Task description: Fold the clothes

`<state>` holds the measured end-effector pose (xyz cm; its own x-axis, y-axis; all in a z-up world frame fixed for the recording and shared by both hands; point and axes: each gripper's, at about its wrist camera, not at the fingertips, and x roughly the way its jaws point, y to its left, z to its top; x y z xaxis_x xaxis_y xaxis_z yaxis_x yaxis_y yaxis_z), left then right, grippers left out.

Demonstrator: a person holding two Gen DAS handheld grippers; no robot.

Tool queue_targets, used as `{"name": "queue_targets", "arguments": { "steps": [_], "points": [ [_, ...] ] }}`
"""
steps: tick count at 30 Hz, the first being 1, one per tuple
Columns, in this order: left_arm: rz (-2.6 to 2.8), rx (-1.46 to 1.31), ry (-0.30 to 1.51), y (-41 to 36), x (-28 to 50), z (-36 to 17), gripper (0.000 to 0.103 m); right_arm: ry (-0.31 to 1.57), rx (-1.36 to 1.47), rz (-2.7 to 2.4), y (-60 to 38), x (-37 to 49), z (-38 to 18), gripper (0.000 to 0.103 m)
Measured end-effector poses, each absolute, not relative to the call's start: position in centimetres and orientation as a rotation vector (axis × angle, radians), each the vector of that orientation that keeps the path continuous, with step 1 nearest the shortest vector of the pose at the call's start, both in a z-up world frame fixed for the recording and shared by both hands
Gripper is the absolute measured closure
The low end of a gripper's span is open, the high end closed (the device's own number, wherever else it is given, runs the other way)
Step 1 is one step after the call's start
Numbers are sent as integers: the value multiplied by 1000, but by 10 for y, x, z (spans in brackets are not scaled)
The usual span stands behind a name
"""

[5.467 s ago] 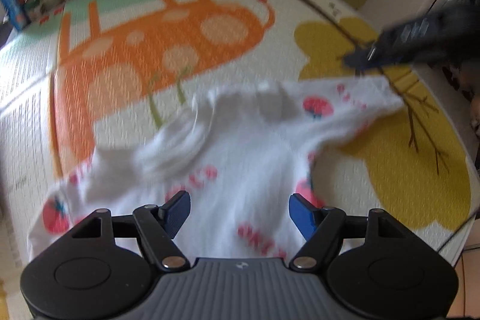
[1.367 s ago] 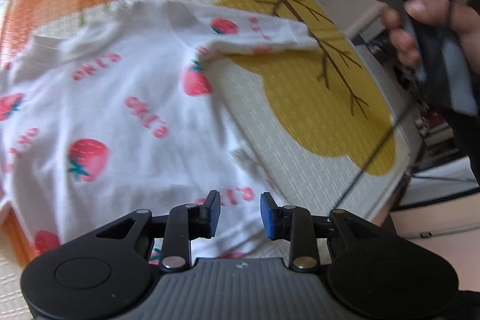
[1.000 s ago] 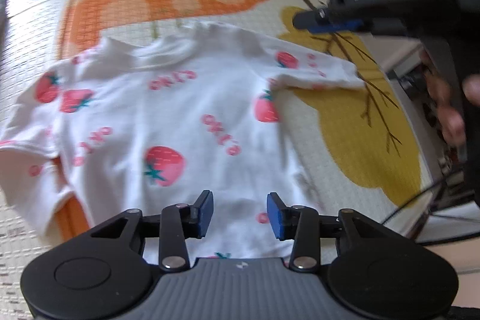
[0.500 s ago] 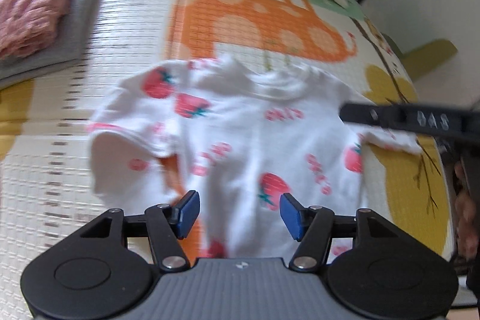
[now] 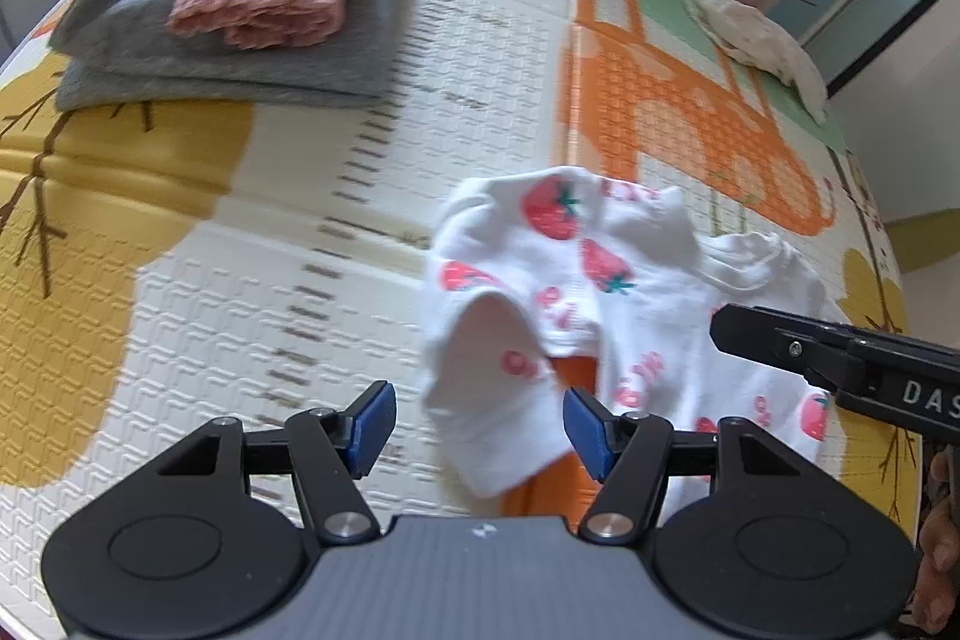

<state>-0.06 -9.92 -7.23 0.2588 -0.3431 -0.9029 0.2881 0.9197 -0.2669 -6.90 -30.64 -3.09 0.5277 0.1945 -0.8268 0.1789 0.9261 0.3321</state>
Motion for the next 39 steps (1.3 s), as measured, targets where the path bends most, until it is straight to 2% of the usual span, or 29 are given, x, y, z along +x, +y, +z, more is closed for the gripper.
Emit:
{"name": "queue_targets", "arguments": {
  "steps": [7,16,19,20,24,29,39],
  "points": [
    [-411,2,1235,-89,5,-91,38,1052,373,88,-271,-43,-38,75],
    [-458,41,1205,-96,10,-103,50,1088,383,86,-262,-29,-52,75],
    [-487,28,1208,-96,12,-103,69,1090,391,74,-265,-29,-53,75],
    [-503,19,1216,-97,13,-103,83,1090,394,70,-267,-30,-53,75],
    [-518,19,1213,-101,13,-101,93,1091,402,55,-270,-30,-54,75],
    [-516,54,1171,-101,12,-92,97,1112,403,43,-271,-30,-60,75],
    [-490,104,1132,-99,24,-76,97,1212,426,15,-272,-31,-90,75]
  ]
}}
